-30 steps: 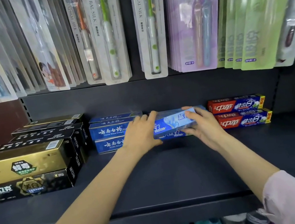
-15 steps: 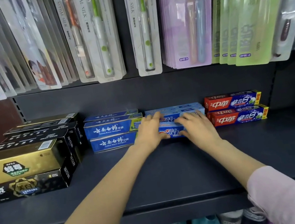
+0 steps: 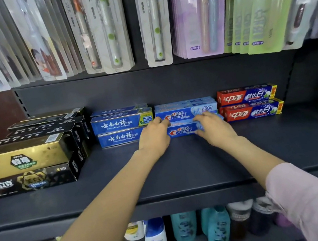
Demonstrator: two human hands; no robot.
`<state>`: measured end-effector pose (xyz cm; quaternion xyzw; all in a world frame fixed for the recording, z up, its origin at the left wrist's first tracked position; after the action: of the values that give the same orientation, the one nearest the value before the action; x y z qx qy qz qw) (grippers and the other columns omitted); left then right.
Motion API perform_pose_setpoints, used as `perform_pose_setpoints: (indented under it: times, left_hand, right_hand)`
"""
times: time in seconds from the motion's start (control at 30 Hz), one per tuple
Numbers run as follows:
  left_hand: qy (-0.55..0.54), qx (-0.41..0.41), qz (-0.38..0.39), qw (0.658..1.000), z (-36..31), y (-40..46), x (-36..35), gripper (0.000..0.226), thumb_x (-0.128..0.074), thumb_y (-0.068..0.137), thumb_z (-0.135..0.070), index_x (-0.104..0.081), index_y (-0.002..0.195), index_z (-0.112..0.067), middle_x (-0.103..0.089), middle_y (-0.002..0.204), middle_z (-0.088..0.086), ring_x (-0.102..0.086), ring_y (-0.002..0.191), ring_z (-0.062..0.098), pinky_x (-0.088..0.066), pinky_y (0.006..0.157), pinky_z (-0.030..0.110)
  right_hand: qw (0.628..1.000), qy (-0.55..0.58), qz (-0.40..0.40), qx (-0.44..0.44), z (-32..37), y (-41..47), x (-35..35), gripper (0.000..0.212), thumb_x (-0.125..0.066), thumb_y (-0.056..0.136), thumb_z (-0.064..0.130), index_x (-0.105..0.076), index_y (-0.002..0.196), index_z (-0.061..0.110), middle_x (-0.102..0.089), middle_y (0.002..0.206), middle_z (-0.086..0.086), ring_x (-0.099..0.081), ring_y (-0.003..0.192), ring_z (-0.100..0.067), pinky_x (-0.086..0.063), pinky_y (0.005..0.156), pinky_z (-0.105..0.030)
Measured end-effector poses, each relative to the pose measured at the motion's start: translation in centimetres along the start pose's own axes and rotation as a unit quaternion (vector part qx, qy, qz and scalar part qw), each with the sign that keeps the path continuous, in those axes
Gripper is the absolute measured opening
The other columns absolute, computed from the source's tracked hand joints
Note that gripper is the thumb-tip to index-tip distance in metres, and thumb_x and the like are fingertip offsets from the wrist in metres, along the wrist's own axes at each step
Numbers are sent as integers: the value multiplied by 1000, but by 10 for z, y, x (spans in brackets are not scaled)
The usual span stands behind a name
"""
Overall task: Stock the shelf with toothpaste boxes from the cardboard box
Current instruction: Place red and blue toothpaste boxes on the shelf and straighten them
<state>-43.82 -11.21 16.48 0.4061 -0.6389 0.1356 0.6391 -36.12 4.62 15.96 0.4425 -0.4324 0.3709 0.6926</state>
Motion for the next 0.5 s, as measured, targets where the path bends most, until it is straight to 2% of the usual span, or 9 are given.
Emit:
perform_pose_setpoints:
  times: [0.17,0.33,0.5]
  left_hand:
    - [-91,15,-28,995,-11,-30,12,32,-49,92,-17,-54,123,-16,-55,124,6,-53,114,26,-47,92,39]
    - [-222,18,-31,974,-48,-68,12,19,-54,86,-17,-63,103,-15,-67,101,3,-61,97,24,-50,85,34]
    - [-271,-10,35,962,-116,-116,2,9,-61,84,-29,-64,89,-22,-62,80,-6,-64,91,19,-52,83,35]
  right_hand:
    - [997,67,-45,-13,10,-44,18,36,-57,92,24,-55,127,18,-51,129,-6,-51,119,-25,-44,98,-39]
    - [989,92,-109,-33,10,-110,38,25,-54,91,20,-63,113,15,-58,109,-8,-57,104,-25,-47,88,-38]
    - [985,99,-128,-62,-24,-191,51,18,-54,91,29,-65,97,16,-65,93,-8,-62,91,-28,-50,80,-43]
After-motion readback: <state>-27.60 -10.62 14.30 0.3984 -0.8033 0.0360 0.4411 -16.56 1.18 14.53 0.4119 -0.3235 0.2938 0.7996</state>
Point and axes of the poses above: each hand's wrist, its own y-axis towards the middle knuckle, its own x-axis out of the back of the hand, z = x × y, the point moved 1 cm from there along y, towards the middle knuckle
